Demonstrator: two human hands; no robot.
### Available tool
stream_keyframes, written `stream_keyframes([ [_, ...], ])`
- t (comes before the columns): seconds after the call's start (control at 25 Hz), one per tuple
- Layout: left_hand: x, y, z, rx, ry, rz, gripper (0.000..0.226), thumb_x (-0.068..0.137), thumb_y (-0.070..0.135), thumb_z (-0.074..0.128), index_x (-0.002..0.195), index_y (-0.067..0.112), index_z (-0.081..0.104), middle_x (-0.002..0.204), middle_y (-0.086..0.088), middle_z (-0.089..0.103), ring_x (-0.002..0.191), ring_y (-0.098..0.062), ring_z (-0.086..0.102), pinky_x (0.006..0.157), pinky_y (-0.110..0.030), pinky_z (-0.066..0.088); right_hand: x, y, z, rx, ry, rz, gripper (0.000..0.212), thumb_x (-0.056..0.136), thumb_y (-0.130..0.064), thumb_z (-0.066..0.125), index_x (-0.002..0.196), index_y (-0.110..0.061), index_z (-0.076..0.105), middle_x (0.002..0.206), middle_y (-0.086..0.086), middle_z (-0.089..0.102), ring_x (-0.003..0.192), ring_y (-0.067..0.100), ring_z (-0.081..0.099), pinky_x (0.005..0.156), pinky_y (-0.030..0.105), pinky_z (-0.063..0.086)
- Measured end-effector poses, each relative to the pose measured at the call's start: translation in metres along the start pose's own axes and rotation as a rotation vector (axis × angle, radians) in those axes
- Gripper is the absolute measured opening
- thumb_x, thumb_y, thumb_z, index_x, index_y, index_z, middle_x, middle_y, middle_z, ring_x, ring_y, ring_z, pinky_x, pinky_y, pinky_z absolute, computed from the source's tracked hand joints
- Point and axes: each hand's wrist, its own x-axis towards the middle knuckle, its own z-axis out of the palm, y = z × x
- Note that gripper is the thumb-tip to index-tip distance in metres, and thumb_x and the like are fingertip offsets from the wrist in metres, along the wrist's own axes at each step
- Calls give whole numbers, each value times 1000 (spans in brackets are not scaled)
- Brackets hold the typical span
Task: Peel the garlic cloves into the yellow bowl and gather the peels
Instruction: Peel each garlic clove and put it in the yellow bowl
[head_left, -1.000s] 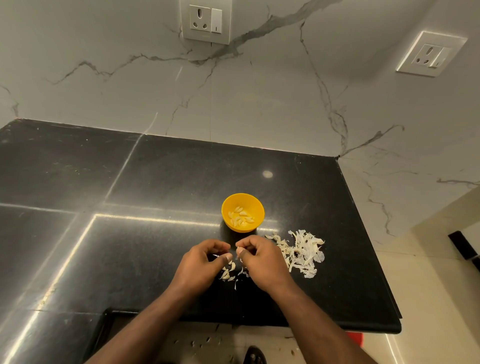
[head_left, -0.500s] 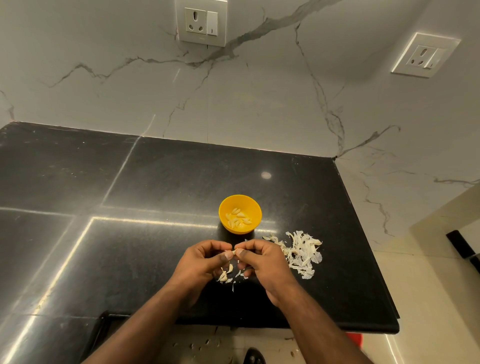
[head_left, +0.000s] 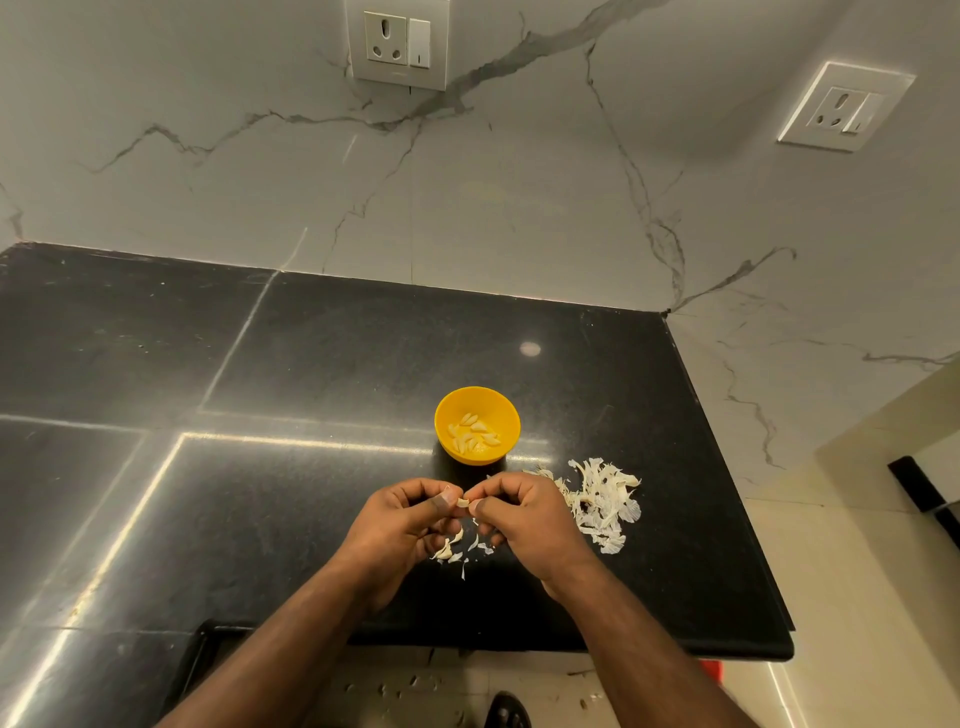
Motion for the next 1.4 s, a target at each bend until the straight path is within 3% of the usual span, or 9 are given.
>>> stream_keyframes([
  [0.36,1,0,-2,-2,-2,-15,18,91,12,68,100,-3,71,82,-13,69,68,-17,60,59,-24,47,-2,-1,-2,-135,-28,-88,21,87,-9,69,80,-28,75,66,-8,69,64,6,62,66,28,54],
  [0.56,3,0,-4,-36,0,-35,15,92,9,66,101,-3,71,81,-14,68,66,-16,59,56,-23,47,-3,4,-1,-221,-35,-152,12,88,-18,67,83,-26,74,71,-6,68,66,7,60,65,34,53],
  [0.88,-3,2,-1,-131,-9,-13,35,77,16,75,111,10,72,81,-11,68,64,-13,59,56,-22,49,-6,4,0,-208,-26,-210,10,88,-17,71,91,-23,78,81,-6,74,74,8,67,68,23,54],
  [1.08,-3,-2,-3,-89,-14,23,27,81,14,71,105,0,74,84,-15,69,68,-14,62,58,-21,51,-8,2,2,-213,17,-226,7,89,-19,71,87,-23,77,74,-10,70,67,2,61,62,18,47],
  [1.24,-9,1,-4,-7,-27,83,34,75,15,74,107,3,74,94,-16,75,79,-19,69,66,-27,54,-8,3,0,-159,26,-201,8,89,-21,69,85,-23,76,69,-6,69,66,7,61,65,30,53],
  [1.4,-10,-1,-3,130,2,148,27,79,23,73,102,10,77,91,-13,75,79,-20,68,67,-28,53,-8,1,-1,-115,0,-179,9,89,-16,70,86,-22,76,67,-4,69,65,8,62,65,30,53],
])
